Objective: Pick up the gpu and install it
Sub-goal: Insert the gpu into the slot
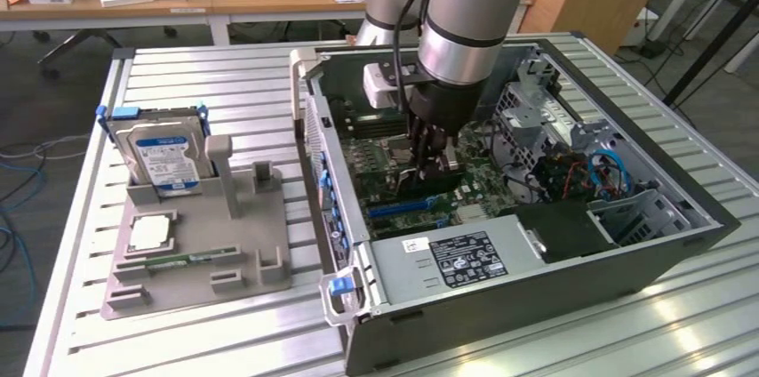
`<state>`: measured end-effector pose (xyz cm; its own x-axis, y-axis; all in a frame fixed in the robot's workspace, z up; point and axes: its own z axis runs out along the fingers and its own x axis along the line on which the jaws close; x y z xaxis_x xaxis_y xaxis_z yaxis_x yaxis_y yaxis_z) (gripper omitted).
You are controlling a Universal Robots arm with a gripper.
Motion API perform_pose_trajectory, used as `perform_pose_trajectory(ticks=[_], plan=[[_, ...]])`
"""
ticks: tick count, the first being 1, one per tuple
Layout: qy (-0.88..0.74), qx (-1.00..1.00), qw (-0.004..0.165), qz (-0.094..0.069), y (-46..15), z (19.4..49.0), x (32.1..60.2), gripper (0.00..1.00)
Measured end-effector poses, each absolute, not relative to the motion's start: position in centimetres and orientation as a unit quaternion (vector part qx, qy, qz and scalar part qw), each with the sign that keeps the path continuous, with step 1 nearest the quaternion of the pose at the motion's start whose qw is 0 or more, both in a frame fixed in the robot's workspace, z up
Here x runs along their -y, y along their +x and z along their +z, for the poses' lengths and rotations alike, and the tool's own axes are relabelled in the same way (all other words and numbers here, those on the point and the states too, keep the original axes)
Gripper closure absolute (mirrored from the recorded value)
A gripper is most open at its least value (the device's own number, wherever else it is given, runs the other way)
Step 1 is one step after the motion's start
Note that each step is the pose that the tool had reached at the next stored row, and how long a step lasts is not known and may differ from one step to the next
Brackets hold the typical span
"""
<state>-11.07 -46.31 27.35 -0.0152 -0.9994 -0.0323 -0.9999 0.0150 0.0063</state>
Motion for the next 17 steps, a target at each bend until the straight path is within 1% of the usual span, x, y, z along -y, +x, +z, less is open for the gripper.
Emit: perform_pose_trajectory(ticks=[17], plan=[[-0.702, -0.712, 0.009, 0.014, -11.23, 27.21, 46.31, 0.74]])
